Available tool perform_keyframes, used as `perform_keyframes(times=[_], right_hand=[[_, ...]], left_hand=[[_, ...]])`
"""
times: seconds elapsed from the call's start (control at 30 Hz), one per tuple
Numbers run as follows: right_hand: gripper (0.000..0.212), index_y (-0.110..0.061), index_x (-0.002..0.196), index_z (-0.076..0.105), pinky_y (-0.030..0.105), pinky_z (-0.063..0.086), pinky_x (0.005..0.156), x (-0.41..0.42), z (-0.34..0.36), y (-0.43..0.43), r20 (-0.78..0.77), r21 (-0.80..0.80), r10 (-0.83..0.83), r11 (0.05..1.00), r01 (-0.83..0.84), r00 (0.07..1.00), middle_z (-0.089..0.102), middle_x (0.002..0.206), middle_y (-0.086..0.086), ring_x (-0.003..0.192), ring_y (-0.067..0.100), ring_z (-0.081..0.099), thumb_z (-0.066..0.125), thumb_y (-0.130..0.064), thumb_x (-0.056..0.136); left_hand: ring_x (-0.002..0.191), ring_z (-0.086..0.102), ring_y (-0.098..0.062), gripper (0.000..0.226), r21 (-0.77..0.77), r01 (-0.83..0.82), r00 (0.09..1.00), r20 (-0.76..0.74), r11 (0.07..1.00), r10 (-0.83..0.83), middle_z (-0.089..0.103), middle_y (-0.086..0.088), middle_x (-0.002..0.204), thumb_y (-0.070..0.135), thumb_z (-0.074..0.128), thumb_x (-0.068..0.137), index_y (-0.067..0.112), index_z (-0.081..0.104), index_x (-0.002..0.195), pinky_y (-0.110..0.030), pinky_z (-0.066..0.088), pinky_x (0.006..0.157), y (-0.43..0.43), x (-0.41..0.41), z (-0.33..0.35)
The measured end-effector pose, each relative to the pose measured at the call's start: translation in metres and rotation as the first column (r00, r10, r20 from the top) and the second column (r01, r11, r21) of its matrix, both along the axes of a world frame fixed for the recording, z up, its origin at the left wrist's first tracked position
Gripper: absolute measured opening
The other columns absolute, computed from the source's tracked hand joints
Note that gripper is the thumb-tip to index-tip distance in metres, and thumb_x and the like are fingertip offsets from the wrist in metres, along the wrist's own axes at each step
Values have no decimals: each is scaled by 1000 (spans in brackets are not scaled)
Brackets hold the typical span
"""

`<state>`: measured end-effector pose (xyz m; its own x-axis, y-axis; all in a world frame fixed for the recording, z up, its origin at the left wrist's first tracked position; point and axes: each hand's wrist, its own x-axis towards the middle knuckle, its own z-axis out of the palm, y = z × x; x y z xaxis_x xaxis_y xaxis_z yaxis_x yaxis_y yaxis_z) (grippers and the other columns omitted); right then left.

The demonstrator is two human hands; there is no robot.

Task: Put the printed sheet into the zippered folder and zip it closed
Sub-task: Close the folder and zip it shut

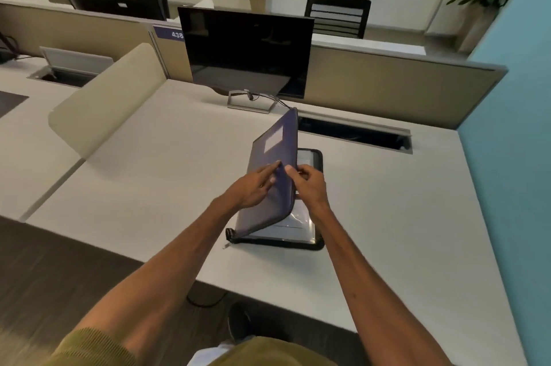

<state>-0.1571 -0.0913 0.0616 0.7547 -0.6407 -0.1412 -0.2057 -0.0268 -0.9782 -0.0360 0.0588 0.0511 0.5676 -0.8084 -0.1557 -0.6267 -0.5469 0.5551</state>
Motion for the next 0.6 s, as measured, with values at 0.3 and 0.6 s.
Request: perform_keyframes(times=[0.3,0.6], right_hand=[[36,-14,122,68,37,59,88,-31,-78,-55,-372,-62,-162,987,150,914,73,115,4,99,27,69,79,-20,88],[32,-8,117,69,44,61,92,-44,-122,-55,-492,-127,-142,988,90,859,73,117,12,102,31,70,74,-6,85]], left_hand=[[165,11,-33,73,330,95,986,96,939,-134,-3,-3,180,47,37,112,35,-6,170,-57,25,129,-14,-28,-78],[166,1,-32,79,421,148,967,131,895,-221,-6,-6,180,47,43,111,27,-5,171,-55,22,130,-5,-32,-98]])
